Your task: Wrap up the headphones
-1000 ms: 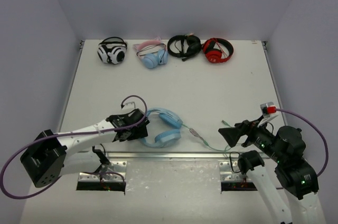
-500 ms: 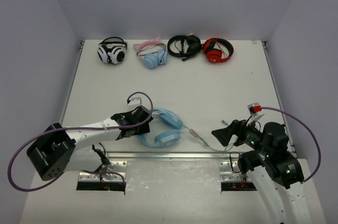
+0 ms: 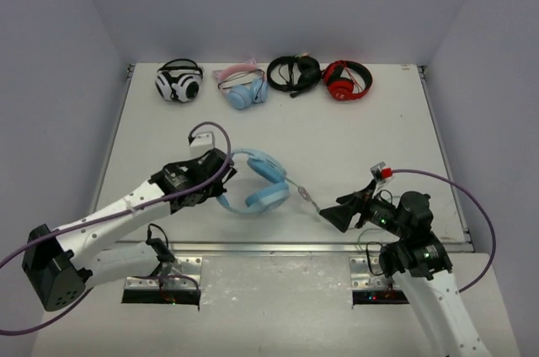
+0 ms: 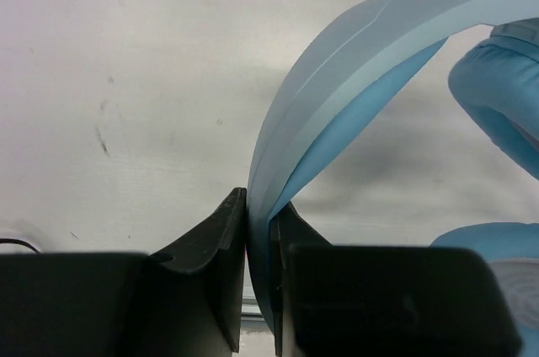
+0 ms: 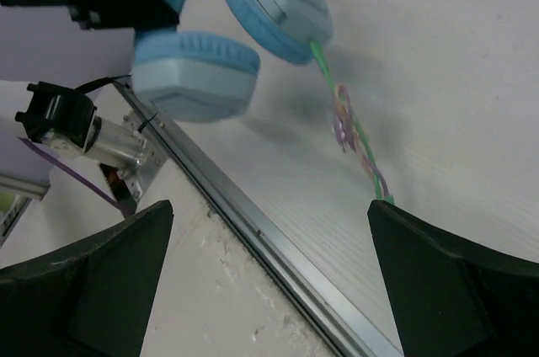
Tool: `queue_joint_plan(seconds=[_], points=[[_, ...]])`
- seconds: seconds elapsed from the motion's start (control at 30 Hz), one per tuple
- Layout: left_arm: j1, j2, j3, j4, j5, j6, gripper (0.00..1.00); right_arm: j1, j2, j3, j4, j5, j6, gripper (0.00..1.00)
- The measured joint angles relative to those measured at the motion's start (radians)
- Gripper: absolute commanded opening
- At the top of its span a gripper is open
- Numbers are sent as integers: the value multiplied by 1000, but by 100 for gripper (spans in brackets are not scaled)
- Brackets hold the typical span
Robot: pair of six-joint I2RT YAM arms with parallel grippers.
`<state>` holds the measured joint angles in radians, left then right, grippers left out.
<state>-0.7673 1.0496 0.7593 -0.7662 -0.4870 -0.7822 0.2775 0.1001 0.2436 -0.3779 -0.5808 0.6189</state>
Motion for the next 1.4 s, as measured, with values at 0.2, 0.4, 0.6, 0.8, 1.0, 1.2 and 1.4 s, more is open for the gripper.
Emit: queue_joint_plan(seconds=[0.2,0.4,0.6,0.8,1.0,1.2,1.4], points=[[0,-38,303,-168,-109,38,0,0,175,-198,362,-84,36,84],[0,-2,490,-333,-163,100,0,11,398,-204,570,-55,0,84],[0,42,651,-448,-238,132,0,55,407,-164,572,-46,-50,99],[0,43,713,-481,-245,156,0,61,388,-87,542,96,-153,99],[0,44,747,-506,-227,181,0,66,640,-72,627,117,-194,90],[0,57,795,-514,-230,198,0,173,726,-80,682,111,-205,91],[0,65,806,-513,-232,207,0,183,678,-82,687,138,-223,74]])
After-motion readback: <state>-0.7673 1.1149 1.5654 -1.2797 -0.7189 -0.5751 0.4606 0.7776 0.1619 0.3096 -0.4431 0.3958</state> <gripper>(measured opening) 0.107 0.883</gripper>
